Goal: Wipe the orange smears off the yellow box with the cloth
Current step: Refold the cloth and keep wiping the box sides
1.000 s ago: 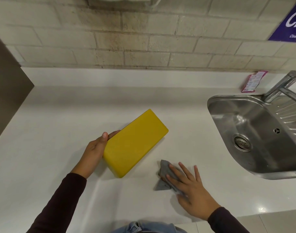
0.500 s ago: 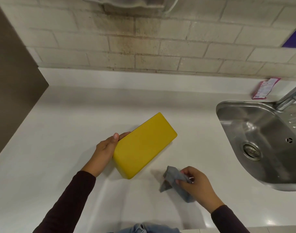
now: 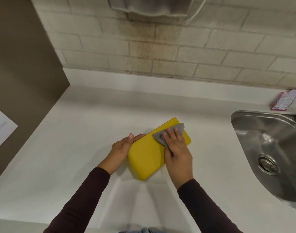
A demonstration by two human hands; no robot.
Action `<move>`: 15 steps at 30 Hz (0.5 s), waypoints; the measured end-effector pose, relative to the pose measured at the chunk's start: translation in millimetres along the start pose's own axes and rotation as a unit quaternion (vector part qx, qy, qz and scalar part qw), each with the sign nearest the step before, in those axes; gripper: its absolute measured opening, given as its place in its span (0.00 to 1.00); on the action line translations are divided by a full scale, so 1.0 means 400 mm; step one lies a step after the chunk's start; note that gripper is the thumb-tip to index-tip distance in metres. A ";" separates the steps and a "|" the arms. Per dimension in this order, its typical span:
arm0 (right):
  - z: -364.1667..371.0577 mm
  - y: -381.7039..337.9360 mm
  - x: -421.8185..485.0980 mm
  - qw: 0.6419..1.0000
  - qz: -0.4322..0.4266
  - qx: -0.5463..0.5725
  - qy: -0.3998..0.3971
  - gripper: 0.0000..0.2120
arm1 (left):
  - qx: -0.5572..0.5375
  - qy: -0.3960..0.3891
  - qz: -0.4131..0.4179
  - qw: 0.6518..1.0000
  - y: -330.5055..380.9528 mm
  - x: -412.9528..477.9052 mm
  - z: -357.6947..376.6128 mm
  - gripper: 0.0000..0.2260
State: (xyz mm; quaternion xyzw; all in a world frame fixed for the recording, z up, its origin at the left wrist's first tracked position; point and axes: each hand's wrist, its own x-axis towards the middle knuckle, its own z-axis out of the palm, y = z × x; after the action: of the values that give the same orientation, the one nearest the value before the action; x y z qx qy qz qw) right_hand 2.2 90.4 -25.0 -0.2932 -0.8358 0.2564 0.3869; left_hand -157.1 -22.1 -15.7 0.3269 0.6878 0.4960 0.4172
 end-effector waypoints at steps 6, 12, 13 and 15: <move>0.038 -0.052 -0.056 0.982 -0.151 0.006 -0.113 0.19 | 0.010 -0.019 0.002 1.000 0.005 0.004 -0.005 0.25; 0.056 -0.064 -0.103 0.945 -0.269 -0.005 -0.186 0.18 | 0.008 -0.056 0.014 0.998 0.034 -0.002 -0.006 0.23; 0.055 -0.063 -0.103 0.935 -0.297 -0.034 -0.190 0.18 | 0.007 -0.060 0.017 0.998 0.034 -0.003 -0.007 0.22; 0.053 -0.065 -0.097 0.900 -0.367 -0.099 -0.213 0.17 | -0.002 -0.054 0.023 0.998 0.031 -0.002 -0.007 0.20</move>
State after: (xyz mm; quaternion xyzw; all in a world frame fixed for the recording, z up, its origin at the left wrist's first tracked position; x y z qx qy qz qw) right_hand -1.6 41.3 -39.3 0.0587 -0.9677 0.0684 0.2355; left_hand -158.9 -20.3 -3.1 0.3680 0.6559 0.4883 0.4426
